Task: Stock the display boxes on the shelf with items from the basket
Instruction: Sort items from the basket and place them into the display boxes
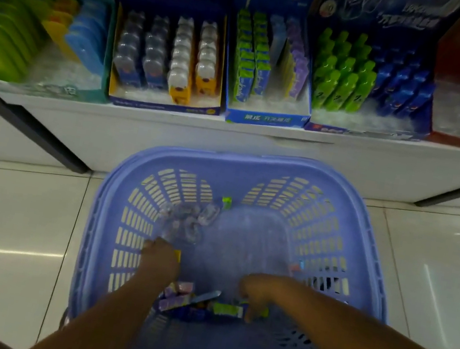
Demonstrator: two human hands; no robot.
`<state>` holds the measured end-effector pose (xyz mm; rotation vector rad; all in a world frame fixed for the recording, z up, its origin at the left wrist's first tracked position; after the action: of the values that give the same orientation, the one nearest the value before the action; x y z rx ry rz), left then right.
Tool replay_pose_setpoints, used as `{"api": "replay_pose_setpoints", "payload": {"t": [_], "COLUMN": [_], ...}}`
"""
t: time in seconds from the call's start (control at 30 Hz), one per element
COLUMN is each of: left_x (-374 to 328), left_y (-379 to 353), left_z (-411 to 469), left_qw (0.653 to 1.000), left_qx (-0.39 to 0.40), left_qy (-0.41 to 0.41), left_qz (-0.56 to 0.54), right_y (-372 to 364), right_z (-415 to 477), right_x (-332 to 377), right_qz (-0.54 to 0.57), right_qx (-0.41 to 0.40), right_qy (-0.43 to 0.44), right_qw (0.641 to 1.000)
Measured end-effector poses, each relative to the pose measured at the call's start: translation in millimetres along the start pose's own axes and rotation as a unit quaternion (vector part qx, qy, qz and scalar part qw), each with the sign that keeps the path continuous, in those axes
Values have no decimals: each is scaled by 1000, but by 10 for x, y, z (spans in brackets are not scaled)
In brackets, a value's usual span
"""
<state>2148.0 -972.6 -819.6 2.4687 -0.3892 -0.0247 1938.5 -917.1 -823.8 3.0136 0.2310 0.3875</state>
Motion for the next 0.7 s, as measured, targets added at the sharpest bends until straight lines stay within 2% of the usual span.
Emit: {"api": "replay_pose_setpoints", "payload": {"t": [0.1,0.17,0.27,0.37,0.4,0.53,0.63,0.7], "left_x": [-42,-97,-113,-59,-46,-24,-29,-41], "left_y": [-46,-62,-71,-61,-67,-25,16,79], "left_z": [39,65,84,119,148,154,110,63], "left_qw": [995,995,998,972,966,975,966,962], "left_qx": [-1,-3,-8,15,28,46,50,56], "left_qy": [6,26,55,69,67,17,25,27], "left_qz": [95,96,-38,-222,-248,-219,-252,-267], "right_y": [-50,-79,-86,-21,15,259,443,536], "right_z": [86,103,86,24,-7,-203,-413,-547], "right_x": [5,-3,-68,-204,-253,-324,-300,-264], "right_qz": [-28,-18,12,70,93,179,222,319], "right_qx": [17,17,36,55,44,-11,-36,-40], "right_qy": [-7,-16,-20,-39,-44,-39,-13,27], "right_qw": [999,1000,999,995,994,983,974,947]}}
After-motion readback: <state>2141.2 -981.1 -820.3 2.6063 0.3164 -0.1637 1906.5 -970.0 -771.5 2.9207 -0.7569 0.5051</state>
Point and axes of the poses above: each hand's wrist, its own z-axis towards the middle knuckle, its own y-axis out of the back of the hand, x = y × z, the point moved 1 cm from there along z, towards the middle knuckle, and after that the axes turned 8 degrees about x, right-handed, at the moved point
